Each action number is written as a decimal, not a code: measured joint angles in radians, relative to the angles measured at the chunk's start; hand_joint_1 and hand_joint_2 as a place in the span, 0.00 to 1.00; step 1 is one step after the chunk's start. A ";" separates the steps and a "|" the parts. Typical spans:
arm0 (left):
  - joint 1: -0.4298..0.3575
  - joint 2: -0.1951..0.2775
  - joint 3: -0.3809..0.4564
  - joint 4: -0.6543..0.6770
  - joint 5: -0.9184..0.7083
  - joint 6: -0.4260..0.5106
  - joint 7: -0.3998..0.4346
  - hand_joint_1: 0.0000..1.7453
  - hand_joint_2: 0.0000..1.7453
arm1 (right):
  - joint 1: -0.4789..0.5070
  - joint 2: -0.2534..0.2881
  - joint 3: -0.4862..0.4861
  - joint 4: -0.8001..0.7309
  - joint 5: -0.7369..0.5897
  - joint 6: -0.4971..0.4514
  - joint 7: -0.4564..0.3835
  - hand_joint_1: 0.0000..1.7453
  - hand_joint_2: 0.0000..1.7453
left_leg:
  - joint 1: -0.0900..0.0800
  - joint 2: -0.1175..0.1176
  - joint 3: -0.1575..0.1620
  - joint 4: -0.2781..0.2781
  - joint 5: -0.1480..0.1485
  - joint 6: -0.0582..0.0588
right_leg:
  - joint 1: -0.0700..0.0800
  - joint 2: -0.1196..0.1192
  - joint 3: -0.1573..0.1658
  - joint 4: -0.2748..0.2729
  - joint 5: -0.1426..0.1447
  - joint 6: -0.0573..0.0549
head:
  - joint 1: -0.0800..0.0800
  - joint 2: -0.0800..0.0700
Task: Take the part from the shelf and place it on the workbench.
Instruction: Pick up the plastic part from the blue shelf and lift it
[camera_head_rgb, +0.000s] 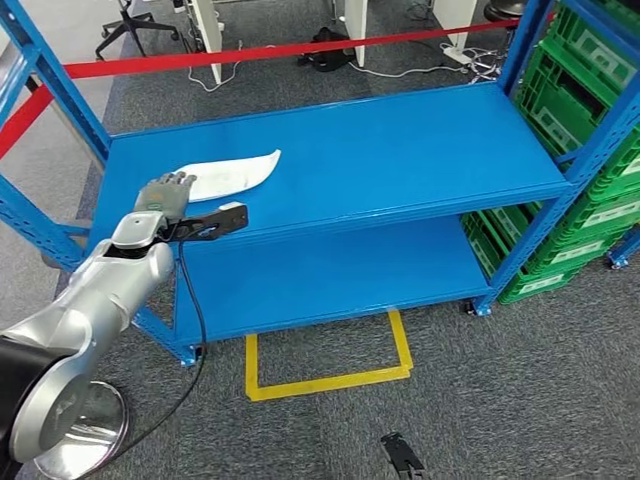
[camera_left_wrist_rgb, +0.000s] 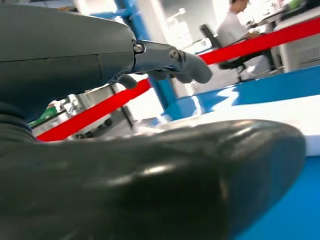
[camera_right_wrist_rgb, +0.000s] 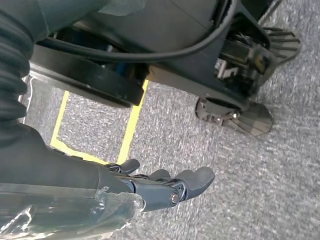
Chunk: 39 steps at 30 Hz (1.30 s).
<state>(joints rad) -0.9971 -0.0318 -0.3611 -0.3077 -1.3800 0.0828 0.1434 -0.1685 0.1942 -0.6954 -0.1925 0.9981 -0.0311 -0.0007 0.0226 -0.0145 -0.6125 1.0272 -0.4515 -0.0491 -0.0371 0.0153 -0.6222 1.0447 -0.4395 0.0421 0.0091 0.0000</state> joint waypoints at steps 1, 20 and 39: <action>0.000 -0.001 0.000 0.000 -0.001 0.001 0.000 0.00 0.00 | 0.000 0.000 0.000 0.000 0.000 0.000 0.000 0.00 1.00 | 0.000 0.003 -0.025 0.049 -0.024 -0.002 | 0.000 0.000 0.004 -0.002 -0.003 -0.006 | -0.002 0.000; 0.041 0.009 0.005 0.007 -0.001 0.005 -0.003 0.00 1.00 | 0.002 0.000 0.000 -0.001 0.001 0.000 -0.001 0.00 1.00 | -0.017 -0.001 -0.023 -0.029 0.050 0.060 | 0.019 -0.008 -0.082 0.264 -0.167 0.026 | 0.001 0.000; 0.031 0.006 0.007 0.008 -0.013 -0.045 -0.027 0.00 1.00 | -0.003 -0.001 0.000 -0.001 0.008 -0.001 -0.004 0.00 1.00 | -0.024 -0.004 0.005 -0.042 0.037 0.033 | 0.028 0.008 -0.010 -0.015 0.022 -0.007 | 0.000 0.000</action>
<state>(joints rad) -0.9665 -0.0259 -0.3544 -0.2995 -1.3932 0.0376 0.1160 -0.1711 0.1930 -0.6954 -0.1930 1.0057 -0.0324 -0.0047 -0.0019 -0.0182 -0.6076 0.9853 -0.4147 -0.0162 -0.0089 0.0228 -0.6326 1.0293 -0.4176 0.0348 0.0093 0.0000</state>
